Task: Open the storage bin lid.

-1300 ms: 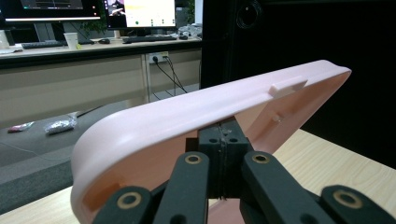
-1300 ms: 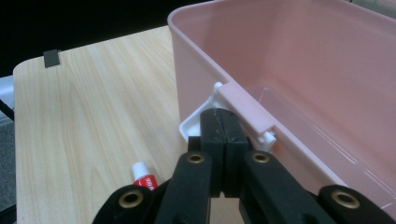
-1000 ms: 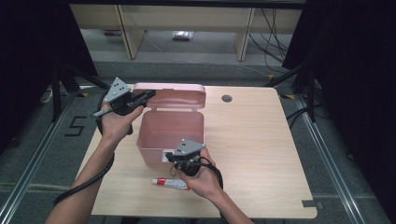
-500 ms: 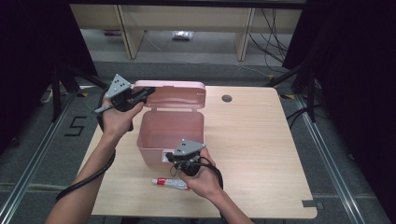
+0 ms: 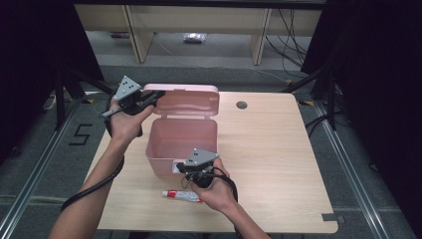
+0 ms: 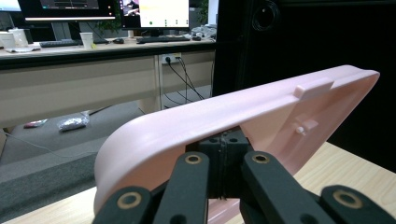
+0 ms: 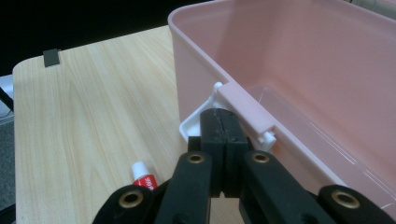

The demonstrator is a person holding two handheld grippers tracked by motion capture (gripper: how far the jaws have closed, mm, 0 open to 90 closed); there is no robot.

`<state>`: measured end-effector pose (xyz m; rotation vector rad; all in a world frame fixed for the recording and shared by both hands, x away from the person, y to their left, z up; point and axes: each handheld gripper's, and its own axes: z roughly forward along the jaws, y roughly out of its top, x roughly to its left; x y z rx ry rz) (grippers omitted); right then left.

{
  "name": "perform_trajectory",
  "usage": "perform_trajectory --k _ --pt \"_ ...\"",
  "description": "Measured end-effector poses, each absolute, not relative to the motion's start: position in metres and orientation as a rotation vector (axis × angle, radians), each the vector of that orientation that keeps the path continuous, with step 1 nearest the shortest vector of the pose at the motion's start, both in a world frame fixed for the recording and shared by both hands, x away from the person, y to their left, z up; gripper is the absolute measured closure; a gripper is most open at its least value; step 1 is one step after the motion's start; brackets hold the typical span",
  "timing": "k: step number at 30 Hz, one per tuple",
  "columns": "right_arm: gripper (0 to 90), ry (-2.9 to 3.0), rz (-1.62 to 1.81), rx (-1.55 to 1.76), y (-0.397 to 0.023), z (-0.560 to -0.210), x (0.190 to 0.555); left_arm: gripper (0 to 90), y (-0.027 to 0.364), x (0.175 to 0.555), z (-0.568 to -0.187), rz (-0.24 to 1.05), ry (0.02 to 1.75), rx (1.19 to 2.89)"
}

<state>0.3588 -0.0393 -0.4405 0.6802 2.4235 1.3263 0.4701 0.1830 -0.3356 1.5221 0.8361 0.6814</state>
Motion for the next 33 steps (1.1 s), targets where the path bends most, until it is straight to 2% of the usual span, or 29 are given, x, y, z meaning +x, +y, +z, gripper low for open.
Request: perform_trajectory --k 33 --pt "90.0 2.422 1.321 0.669 -0.04 -0.441 0.359 89.8 0.181 0.491 -0.339 0.729 0.885 1.516"
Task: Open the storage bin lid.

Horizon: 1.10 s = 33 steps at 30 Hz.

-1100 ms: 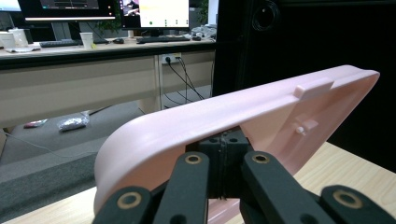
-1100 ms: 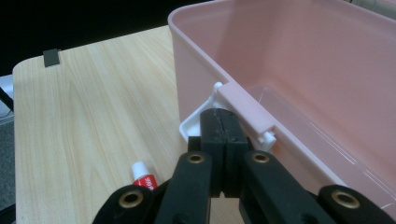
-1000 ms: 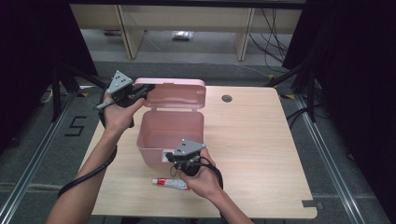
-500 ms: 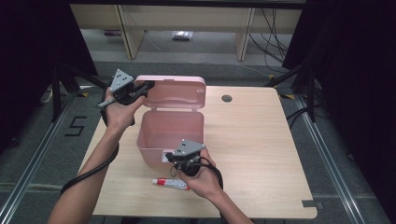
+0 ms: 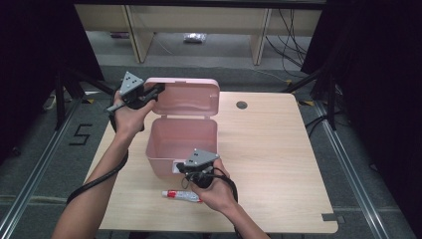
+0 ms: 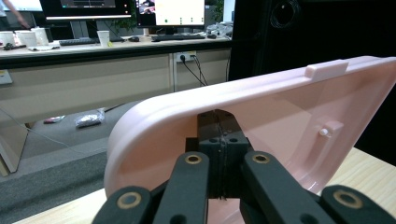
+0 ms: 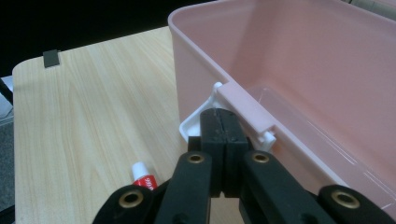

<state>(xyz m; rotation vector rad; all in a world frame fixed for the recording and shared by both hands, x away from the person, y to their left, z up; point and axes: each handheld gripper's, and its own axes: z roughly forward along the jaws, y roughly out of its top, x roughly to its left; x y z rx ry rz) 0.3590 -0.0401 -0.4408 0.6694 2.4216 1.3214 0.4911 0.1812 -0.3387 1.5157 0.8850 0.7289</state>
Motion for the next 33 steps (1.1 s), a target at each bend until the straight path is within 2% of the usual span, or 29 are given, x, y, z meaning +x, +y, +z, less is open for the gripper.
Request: perform_trajectory --k 33 --pt "90.0 2.424 1.326 0.668 -0.04 -0.441 0.359 89.7 0.183 0.513 -0.353 0.731 0.955 1.55"
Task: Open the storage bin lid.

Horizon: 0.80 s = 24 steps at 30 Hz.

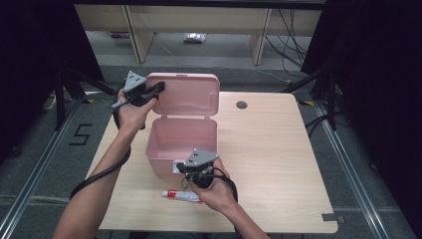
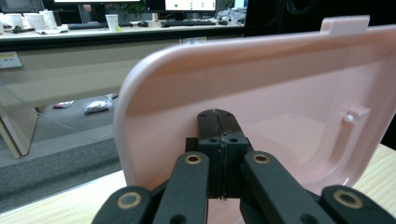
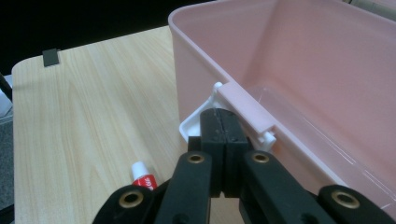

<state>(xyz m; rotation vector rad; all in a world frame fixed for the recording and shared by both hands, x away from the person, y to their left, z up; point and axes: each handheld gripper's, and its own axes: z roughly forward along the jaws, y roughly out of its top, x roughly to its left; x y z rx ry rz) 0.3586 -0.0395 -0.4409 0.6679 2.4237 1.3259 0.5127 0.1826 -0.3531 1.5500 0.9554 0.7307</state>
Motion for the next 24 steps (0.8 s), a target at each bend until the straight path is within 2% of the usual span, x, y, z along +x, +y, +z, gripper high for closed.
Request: perform_trajectory --k 24 --pt "90.0 2.418 1.322 0.67 -0.04 -0.441 0.358 89.7 0.181 0.528 -0.38 0.706 1.024 1.607"
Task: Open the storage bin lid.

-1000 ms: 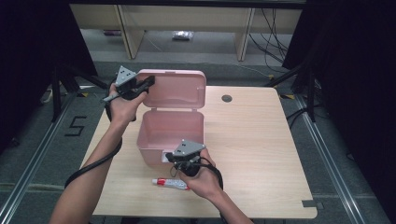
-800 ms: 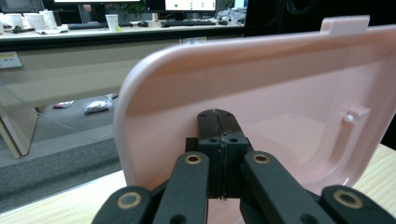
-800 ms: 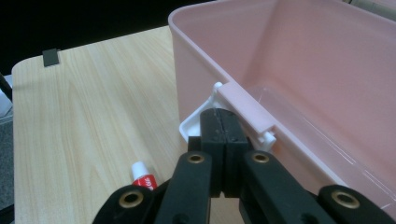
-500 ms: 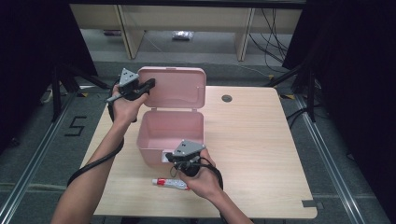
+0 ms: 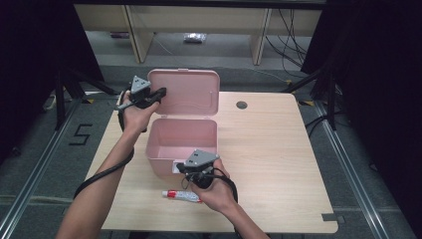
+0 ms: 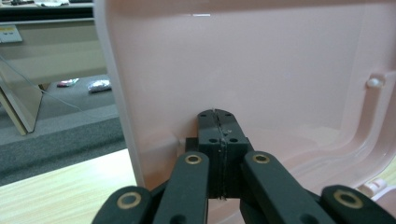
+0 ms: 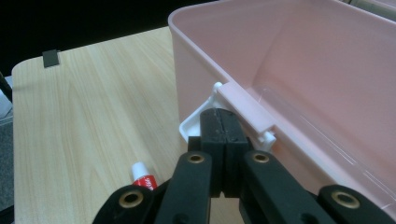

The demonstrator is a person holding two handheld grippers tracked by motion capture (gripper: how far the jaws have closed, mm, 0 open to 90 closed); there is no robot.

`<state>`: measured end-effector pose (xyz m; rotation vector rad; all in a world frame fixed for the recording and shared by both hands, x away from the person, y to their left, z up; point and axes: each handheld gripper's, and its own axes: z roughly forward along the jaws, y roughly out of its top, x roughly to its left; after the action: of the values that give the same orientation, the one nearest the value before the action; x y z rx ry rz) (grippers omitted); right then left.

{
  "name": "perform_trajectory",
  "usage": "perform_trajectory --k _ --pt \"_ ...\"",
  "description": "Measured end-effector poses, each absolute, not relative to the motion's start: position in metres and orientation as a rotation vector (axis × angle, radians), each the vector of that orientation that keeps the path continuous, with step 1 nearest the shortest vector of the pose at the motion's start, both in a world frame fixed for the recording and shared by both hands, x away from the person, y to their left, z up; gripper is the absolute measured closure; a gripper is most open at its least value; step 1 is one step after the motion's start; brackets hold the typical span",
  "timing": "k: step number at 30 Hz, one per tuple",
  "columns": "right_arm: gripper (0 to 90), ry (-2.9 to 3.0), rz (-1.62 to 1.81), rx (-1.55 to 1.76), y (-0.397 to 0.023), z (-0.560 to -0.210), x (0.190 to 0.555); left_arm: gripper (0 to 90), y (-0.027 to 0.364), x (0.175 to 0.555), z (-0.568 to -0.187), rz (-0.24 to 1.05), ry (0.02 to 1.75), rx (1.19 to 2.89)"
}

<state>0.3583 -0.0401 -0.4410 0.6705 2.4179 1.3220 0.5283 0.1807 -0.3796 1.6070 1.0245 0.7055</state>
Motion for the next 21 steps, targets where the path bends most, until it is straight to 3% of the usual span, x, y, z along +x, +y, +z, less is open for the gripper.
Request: perform_trajectory --k 21 --pt "90.0 2.416 1.33 0.673 -0.04 -0.442 0.358 89.6 0.178 0.533 -0.395 0.679 1.057 1.677"
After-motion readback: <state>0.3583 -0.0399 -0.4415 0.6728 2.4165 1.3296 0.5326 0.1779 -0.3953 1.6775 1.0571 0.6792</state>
